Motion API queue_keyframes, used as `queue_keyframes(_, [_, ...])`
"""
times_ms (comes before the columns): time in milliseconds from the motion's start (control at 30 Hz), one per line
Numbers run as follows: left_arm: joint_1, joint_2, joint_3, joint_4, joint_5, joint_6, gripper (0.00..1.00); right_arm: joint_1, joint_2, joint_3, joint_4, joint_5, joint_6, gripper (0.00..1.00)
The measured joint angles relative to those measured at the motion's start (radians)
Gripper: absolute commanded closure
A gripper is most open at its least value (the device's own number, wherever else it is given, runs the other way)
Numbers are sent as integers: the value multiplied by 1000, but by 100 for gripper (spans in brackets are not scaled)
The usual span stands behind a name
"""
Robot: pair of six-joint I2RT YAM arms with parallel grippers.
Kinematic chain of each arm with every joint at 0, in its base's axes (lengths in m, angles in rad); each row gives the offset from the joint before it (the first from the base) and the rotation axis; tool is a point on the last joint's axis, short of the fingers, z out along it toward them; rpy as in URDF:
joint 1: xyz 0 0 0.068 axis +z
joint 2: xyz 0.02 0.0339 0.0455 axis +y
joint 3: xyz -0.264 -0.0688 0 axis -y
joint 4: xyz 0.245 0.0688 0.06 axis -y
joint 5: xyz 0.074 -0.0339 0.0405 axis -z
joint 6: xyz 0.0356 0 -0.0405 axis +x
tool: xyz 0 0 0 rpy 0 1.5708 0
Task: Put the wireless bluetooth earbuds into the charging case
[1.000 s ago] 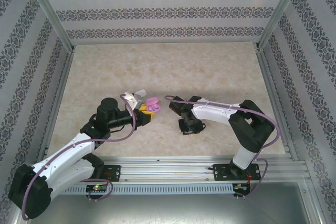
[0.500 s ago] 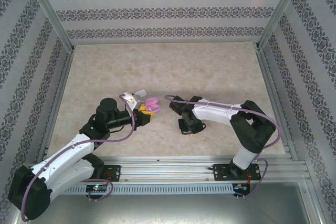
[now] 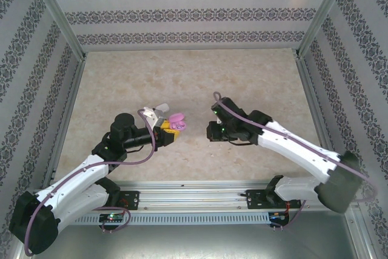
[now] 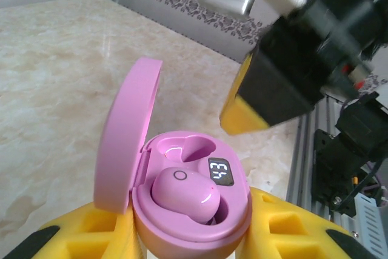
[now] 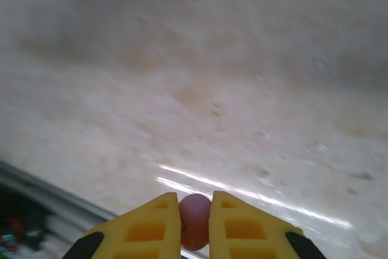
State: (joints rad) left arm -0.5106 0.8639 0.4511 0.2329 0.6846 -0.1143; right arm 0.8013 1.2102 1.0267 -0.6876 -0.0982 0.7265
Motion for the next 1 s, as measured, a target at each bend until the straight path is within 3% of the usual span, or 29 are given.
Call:
queue_keyframes(267, [0, 24, 0, 60, 72, -18, 97, 34, -55, 80, 141, -122, -44, 90])
queue_keyframes(567, [0, 39, 4, 94, 110, -44, 98, 46, 22, 146, 216, -230, -103, 90])
queue_keyframes(1000, [0, 39, 13, 97, 127, -52, 98, 48, 50, 146, 212, -259, -147, 90])
